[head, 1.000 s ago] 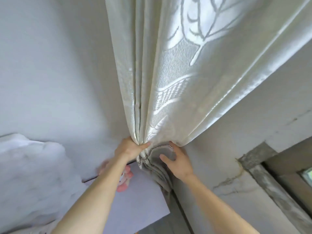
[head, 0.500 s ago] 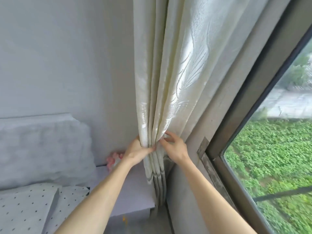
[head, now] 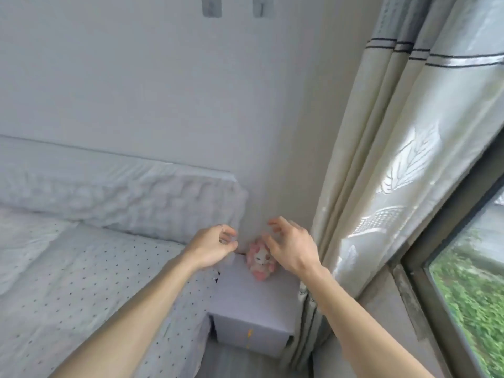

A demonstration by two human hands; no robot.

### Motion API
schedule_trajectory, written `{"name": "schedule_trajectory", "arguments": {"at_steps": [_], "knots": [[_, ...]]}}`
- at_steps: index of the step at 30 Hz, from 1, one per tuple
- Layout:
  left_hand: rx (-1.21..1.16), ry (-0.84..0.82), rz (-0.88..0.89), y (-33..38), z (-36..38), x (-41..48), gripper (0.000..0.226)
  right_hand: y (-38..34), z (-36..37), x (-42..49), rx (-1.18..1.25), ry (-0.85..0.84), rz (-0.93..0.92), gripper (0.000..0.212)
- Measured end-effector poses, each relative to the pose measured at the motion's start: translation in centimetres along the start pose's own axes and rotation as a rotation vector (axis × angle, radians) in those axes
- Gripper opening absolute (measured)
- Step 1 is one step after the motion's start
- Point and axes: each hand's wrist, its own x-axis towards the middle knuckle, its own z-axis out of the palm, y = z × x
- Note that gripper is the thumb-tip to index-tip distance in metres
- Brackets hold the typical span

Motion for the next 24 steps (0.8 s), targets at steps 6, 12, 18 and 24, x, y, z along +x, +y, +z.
{"name": "schedule_trajectory", "arguments": {"at_steps": [6,12,18,24], "knots": [[0.004,0.186,-0.252,-14.1,-8.6,-18.5,0.025,-15.4,8.0,-6.3,0.038,-0.220,-0.337,0.030],[-0.022,0.414,-0.573,-27.0,-14.6,-41.1,0.020,-31.4,18.0,-17.8,0.077,-0.450,-0.664,0.033],[-0.083,0.637,-0.846,-33.7,-17.2,-61.3,0.014,-45.3,24.2,-29.6,0.113,-0.672,-0.906,0.033],[-0.168,0.803,-1.055,-38.1,-16.5,-73.7,0.009,-54.7,28.8,-37.7,0.106,-0.821,-1.105,0.037]]}}
